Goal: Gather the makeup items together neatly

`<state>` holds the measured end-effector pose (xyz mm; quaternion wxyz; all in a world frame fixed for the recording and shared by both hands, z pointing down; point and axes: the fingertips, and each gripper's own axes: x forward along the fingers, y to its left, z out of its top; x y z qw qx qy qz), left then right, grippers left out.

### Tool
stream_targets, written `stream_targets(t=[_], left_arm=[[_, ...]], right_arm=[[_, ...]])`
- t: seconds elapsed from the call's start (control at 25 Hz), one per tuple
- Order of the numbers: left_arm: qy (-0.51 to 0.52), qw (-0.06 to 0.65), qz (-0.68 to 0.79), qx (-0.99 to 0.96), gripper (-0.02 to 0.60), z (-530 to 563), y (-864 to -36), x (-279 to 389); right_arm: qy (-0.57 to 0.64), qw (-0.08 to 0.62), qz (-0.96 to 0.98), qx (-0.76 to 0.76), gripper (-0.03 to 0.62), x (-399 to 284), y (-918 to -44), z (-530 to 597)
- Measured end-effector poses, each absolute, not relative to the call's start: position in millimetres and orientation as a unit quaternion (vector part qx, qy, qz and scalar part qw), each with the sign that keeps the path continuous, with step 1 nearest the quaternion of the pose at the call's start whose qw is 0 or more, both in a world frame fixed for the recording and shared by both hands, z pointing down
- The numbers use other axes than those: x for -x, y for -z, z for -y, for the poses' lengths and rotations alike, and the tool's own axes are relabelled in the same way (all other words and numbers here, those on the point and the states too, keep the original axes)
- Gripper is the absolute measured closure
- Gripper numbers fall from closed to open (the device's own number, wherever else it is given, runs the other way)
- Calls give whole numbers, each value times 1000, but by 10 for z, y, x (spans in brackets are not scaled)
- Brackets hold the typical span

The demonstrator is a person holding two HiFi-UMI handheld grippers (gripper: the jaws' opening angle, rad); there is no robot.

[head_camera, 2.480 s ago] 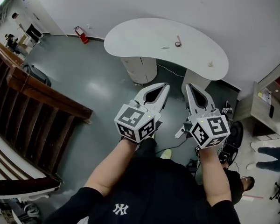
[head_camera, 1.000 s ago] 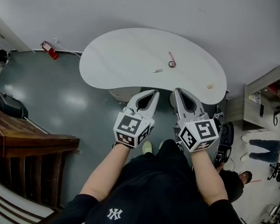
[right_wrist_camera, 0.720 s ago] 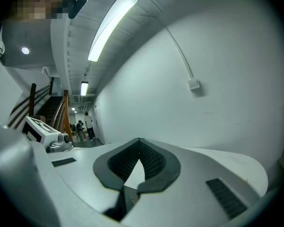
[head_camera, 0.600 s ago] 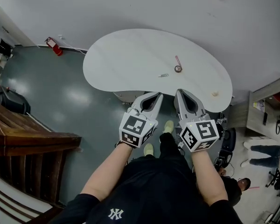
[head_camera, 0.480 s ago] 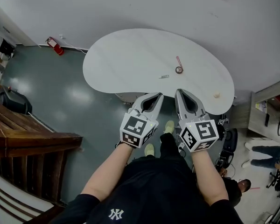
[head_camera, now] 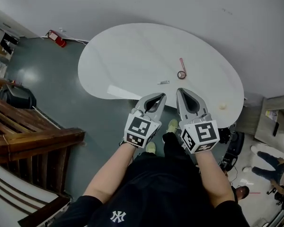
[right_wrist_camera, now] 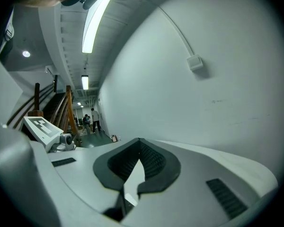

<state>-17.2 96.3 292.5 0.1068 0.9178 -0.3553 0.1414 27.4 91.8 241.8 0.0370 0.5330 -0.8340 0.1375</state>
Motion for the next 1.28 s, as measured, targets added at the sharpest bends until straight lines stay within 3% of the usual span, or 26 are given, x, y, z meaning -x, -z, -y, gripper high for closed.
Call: stream_targets(t=[0.92, 1.28], left_arm=[[-287, 105, 320, -897, 568, 72, -4431, 154], [-366, 64, 238, -898, 485, 149, -5112, 142]], right_arm=[[-213, 78, 831, -507, 580, -296, -3567, 142], [-241, 88, 801, -542, 580, -321, -3940, 268]])
